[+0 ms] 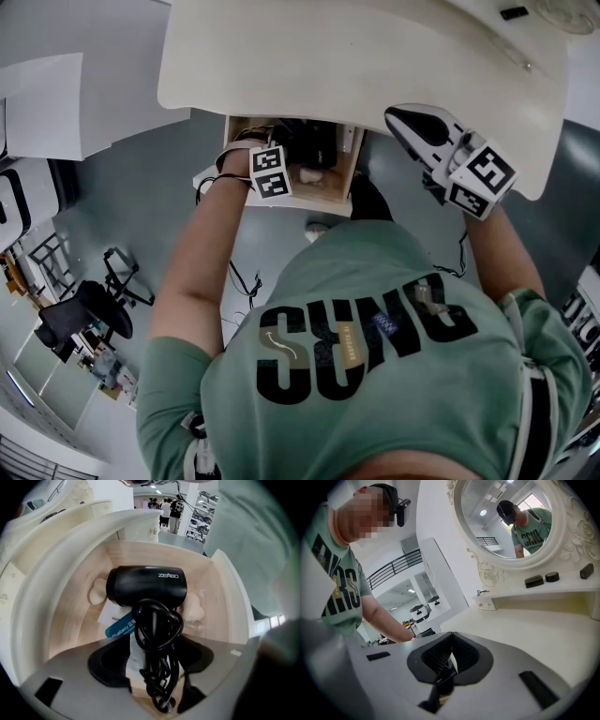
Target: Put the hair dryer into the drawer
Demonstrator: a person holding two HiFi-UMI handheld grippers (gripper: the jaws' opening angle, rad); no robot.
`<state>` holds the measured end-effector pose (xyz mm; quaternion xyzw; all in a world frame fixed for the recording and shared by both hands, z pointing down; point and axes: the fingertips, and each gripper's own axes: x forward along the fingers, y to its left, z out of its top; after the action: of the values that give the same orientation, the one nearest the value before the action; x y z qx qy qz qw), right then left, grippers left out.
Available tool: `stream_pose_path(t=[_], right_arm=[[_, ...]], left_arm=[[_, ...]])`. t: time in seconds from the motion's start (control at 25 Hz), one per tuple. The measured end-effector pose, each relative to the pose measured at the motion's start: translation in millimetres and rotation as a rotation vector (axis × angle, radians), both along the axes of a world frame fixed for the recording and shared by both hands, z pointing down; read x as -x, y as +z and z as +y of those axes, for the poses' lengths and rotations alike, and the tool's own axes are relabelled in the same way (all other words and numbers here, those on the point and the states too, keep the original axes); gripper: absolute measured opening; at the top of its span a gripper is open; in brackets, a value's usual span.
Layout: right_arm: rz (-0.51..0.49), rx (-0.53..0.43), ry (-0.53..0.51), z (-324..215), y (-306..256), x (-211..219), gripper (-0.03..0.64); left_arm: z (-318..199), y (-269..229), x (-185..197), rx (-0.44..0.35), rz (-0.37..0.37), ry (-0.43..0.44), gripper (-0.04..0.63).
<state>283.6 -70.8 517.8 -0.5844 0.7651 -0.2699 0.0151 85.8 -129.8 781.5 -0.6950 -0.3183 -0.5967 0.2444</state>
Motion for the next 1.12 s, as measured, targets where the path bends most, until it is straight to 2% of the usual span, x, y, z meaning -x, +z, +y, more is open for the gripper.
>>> stream_pose_path(t=[0.28,0.4,0.52,0.76,0.92,1.12], right_arm=[[0.0,-0.029,-0.058,-18.2,-15.6,16.5,-0.005],[0.004,-0.049,-0.103,-33.6,-29.0,30.3,-0.006],[0.01,-0.071,-0.164,-52.9,-42.5,49.3,-0.006],[0.031,-0.108,-0.303,-87.6,-70.2,103.0,-0.005],[0.06,-0.128,-0.412,-107.9,-83.6,142.1,-0.006],[0.095,-0.15,-0.506,-117.9,-107.4,197.0,-0.006]], left_arm=[[-9.3,-46.3,0.9,-0.002,0.096,-0.098,0.284],[-20.2,-78.1,5.4,-0.007,0.164,-0.186,0.284],[-32.5,-110.8,16.3,-0.001,0.249,-0.315,0.284],[-51.1,-192.8,52.7,0.051,0.5,-0.63,0.278],[-56.2,-254.8,87.2,0.093,0.705,-0.86,0.23],[-51.4,-336.4,146.1,0.162,0.952,-1.092,0.161]])
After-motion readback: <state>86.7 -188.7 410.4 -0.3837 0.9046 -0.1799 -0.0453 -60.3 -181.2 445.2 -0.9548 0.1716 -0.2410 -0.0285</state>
